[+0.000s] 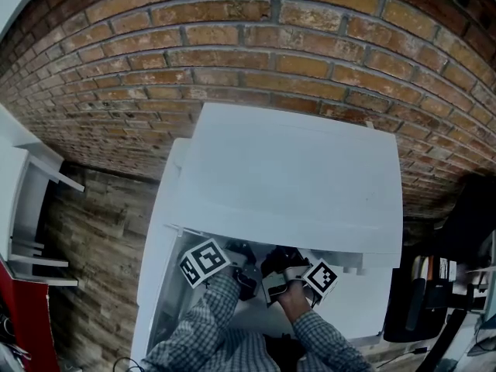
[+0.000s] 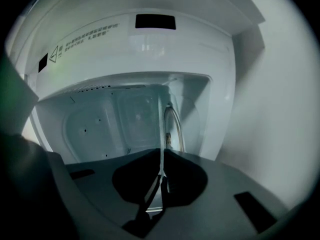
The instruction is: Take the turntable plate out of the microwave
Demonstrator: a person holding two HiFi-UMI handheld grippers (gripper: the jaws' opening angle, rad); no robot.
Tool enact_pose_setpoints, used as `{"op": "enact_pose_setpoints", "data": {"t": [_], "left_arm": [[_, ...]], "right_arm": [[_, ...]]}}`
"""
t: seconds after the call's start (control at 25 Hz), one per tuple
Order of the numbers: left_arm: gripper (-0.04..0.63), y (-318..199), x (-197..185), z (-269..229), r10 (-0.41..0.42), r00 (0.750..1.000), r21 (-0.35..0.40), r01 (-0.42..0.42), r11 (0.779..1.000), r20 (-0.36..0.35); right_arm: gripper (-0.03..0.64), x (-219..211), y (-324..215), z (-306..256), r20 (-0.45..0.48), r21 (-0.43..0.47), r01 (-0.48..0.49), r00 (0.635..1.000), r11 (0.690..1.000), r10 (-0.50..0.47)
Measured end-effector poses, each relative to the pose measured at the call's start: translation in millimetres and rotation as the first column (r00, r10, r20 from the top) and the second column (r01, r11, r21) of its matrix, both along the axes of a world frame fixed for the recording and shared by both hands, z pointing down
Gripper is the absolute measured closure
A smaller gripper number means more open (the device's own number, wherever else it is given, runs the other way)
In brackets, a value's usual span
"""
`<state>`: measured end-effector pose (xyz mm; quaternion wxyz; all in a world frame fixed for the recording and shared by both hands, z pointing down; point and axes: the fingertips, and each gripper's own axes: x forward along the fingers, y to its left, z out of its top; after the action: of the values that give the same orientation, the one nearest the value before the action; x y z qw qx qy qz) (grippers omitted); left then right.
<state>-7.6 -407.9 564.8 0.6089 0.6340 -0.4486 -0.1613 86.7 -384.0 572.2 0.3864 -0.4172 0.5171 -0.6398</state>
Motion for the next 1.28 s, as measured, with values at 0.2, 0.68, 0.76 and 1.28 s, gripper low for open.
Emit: {"op": "enact_pose_setpoints", "data": {"t": [0.2,0.68,0.76,1.28], "left_arm": [[0.563,-1,5,4,0.03,1.0,0.0,-0.03,1.0,0.005],[0.558,-18,17,1,0.028,0.996,0.033,-0.025,0.999,-0.09],[0.554,-17,16,2,0.001,0.992,0.019,0.001,1.0,-0.123],[0.555,-14,12,-16,-0.011,0.972,0.101,0.036,0.994,-0.236]], "right_arm": [[0.584,1,-1,-3,0.014,0.012,0.0,1.0,1.0,0.0],[0.584,-2,-2,-10,0.028,0.037,0.03,0.999,0.999,-0.031],[0.586,-3,-1,-8,0.022,0.03,0.035,0.999,0.999,-0.036],[0.584,-9,12,-22,-0.049,0.089,0.108,0.993,0.99,-0.104]]}}
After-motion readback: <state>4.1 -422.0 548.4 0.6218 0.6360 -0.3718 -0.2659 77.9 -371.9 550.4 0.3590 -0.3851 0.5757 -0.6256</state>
